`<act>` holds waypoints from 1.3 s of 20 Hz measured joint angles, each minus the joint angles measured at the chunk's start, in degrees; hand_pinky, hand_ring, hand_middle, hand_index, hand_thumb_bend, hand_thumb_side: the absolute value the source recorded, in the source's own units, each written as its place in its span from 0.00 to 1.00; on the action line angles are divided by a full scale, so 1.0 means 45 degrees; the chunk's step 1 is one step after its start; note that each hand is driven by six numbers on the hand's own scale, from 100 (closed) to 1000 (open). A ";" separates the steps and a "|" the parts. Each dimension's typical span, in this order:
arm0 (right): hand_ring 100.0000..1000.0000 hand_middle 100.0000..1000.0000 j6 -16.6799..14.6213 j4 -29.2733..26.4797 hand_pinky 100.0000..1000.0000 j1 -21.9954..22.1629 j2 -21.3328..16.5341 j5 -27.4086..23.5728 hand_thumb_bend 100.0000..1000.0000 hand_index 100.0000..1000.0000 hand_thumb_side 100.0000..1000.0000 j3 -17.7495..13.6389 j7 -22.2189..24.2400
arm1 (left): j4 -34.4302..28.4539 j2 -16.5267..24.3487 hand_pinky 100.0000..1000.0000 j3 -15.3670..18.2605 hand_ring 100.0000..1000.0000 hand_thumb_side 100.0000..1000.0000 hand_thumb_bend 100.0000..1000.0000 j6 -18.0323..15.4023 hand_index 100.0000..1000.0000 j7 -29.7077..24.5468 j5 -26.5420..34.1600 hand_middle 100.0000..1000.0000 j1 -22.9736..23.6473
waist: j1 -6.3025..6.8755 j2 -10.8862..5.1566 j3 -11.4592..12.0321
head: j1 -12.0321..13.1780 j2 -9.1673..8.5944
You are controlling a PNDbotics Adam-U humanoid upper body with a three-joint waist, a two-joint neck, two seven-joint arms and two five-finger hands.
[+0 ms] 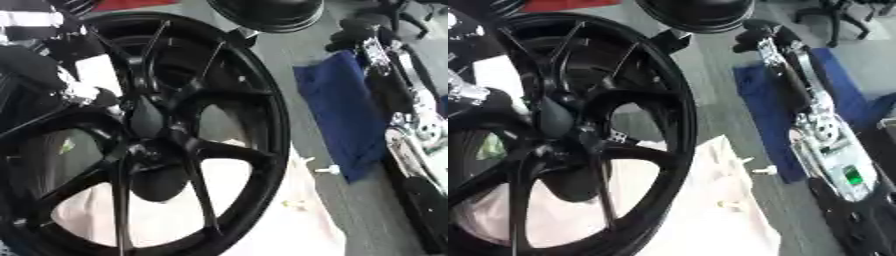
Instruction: Pull the pin out of the wheel hub.
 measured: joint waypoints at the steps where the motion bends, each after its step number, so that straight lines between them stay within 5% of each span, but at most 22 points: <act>1: 0.66 0.60 0.0000 0.0000 0.99 0.0000 0.0000 -0.0002 0.00 0.75 0.67 0.0000 0.0000 | 0.0000 0.0000 0.78 -0.0001 0.60 0.44 0.57 0.0003 0.75 0.0003 0.0000 0.56 0.0000 | 0.0002 0.0000 -0.0001 | -0.0065 -0.0033; 18: 0.66 0.60 0.0043 0.0000 0.99 0.0000 0.0103 -0.0053 0.00 0.75 0.68 0.0001 0.0049 | 0.0003 -0.0147 0.77 -0.0082 0.57 0.37 0.55 -0.0272 0.70 -0.0272 -0.0258 0.52 -0.0003 | 0.0033 -0.0001 -0.0029 | 0.0003 -0.0014; 26: 0.66 0.61 0.0048 0.0000 0.99 0.0003 0.0107 -0.0080 0.00 0.76 0.68 0.0001 0.0058 | 0.0071 -0.0218 0.75 -0.0082 0.55 0.33 0.36 -0.0246 0.69 -0.0246 -0.0374 0.49 -0.0003 | 0.0029 -0.0001 -0.0022 | 0.0077 -0.0009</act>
